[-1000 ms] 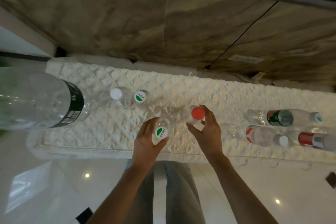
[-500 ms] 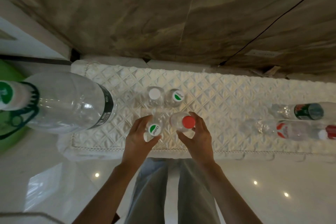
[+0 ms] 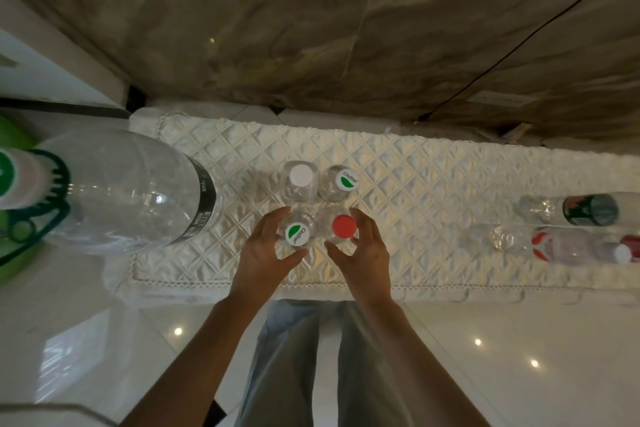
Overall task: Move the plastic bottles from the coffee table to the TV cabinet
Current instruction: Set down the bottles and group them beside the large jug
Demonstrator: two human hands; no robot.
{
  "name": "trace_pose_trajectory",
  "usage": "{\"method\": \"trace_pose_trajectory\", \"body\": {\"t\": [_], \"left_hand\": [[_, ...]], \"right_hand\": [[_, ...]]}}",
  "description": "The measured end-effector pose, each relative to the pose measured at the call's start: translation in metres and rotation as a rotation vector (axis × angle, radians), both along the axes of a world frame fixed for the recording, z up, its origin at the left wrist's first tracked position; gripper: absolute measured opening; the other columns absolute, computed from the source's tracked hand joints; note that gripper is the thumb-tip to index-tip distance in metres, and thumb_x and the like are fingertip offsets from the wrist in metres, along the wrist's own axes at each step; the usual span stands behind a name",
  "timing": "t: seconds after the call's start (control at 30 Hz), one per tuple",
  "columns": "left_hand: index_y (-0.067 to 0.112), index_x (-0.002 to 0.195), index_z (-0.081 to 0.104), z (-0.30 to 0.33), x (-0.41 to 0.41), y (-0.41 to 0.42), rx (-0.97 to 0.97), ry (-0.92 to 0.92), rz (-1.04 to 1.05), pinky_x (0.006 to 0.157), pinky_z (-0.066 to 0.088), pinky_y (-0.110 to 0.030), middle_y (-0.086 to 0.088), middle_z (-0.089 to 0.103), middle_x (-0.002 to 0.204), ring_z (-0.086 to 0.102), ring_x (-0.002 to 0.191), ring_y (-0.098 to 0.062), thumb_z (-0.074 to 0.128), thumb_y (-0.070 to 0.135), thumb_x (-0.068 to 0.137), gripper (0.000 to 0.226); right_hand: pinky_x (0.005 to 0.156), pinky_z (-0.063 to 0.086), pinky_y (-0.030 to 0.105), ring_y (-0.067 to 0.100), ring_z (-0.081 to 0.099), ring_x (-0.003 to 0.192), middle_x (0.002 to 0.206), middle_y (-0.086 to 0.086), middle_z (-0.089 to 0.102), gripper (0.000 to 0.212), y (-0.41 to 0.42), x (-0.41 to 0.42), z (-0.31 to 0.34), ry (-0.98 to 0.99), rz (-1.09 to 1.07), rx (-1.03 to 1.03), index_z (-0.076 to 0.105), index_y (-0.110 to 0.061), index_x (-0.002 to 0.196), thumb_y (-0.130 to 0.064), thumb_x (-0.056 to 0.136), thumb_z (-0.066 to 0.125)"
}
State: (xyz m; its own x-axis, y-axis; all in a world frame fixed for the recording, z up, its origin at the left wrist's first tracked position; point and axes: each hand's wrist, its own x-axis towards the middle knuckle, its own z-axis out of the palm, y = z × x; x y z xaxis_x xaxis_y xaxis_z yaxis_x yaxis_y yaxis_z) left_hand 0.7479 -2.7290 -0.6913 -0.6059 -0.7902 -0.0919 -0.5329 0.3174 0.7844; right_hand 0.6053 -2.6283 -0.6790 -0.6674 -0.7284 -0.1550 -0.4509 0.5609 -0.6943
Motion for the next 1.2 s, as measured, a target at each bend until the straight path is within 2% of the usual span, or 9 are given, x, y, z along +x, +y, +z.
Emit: {"method": "trace_pose_trajectory", "body": {"t": [0.13, 0.3, 0.57, 0.7, 0.87, 1.03, 1.2], "left_hand": [[0.005, 0.120, 0.056, 0.001, 0.002, 0.005, -0.002, -0.006, 0.026, 0.081, 0.040, 0.001, -0.013, 0.061, 0.112, 0.060, 0.101, -0.018, 0.087, 0.024, 0.063, 0.068], [0.006, 0.121, 0.056, 0.005, -0.002, 0.009, 0.023, 0.063, 0.099, 0.078, 0.042, 0.002, -0.013, 0.061, 0.112, 0.057, 0.100, -0.012, 0.085, 0.017, 0.064, 0.065], [0.007, 0.122, 0.056, 0.003, -0.001, 0.003, 0.068, 0.075, 0.096, 0.080, 0.050, -0.010, -0.009, 0.061, 0.114, 0.060, 0.098, -0.009, 0.084, 0.016, 0.065, 0.064], [0.003, 0.121, 0.058, 0.004, 0.000, 0.000, 0.036, 0.058, 0.071, 0.077, 0.055, -0.020, -0.011, 0.063, 0.112, 0.062, 0.095, -0.013, 0.085, 0.015, 0.064, 0.064], [0.004, 0.121, 0.057, 0.007, -0.001, -0.007, 0.043, 0.068, 0.073, 0.079, 0.046, -0.003, -0.013, 0.062, 0.113, 0.060, 0.099, -0.013, 0.086, 0.010, 0.062, 0.066], [0.004, 0.119, 0.058, 0.008, -0.002, -0.013, 0.037, 0.059, 0.041, 0.080, 0.045, -0.002, -0.013, 0.063, 0.111, 0.059, 0.099, -0.012, 0.086, 0.009, 0.063, 0.063], [0.005, 0.119, 0.058, 0.008, -0.005, -0.012, 0.059, 0.073, 0.040, 0.080, 0.043, -0.001, -0.013, 0.062, 0.112, 0.059, 0.101, -0.013, 0.086, 0.005, 0.062, 0.064]], "right_hand": [[0.089, 0.046, 0.021, 0.022, 0.062, 0.110, 0.128, 0.005, 0.057, 0.072, 0.002, -0.005, -0.002, -0.011, 0.041, 0.028, 0.046, -0.014, 0.133, -0.029, 0.071, 0.081], [0.085, 0.048, 0.020, 0.020, 0.065, 0.103, 0.125, 0.004, 0.061, 0.068, 0.002, -0.011, 0.001, 0.018, 0.066, 0.009, 0.049, -0.017, 0.131, -0.029, 0.072, 0.080], [0.081, 0.048, 0.017, 0.019, 0.067, 0.097, 0.119, 0.004, 0.064, 0.068, 0.000, -0.008, -0.001, 0.027, 0.034, -0.006, 0.052, -0.017, 0.127, -0.032, 0.069, 0.082], [0.080, 0.037, 0.003, 0.015, 0.065, 0.098, 0.118, 0.003, 0.064, 0.067, -0.001, -0.005, 0.002, 0.009, 0.009, -0.012, 0.053, -0.017, 0.126, -0.030, 0.067, 0.084], [0.079, 0.042, 0.008, 0.014, 0.065, 0.096, 0.118, 0.003, 0.063, 0.067, -0.005, -0.003, 0.003, 0.010, -0.006, -0.021, 0.052, -0.018, 0.126, -0.030, 0.068, 0.083], [0.078, 0.044, 0.013, 0.018, 0.066, 0.094, 0.118, 0.006, 0.063, 0.067, -0.006, -0.001, 0.003, 0.013, -0.032, -0.033, 0.053, -0.016, 0.125, -0.028, 0.067, 0.084], [0.079, 0.043, 0.009, 0.015, 0.065, 0.097, 0.118, 0.005, 0.063, 0.066, -0.004, -0.002, 0.001, -0.004, -0.045, -0.042, 0.053, -0.015, 0.125, -0.028, 0.068, 0.084]]}}
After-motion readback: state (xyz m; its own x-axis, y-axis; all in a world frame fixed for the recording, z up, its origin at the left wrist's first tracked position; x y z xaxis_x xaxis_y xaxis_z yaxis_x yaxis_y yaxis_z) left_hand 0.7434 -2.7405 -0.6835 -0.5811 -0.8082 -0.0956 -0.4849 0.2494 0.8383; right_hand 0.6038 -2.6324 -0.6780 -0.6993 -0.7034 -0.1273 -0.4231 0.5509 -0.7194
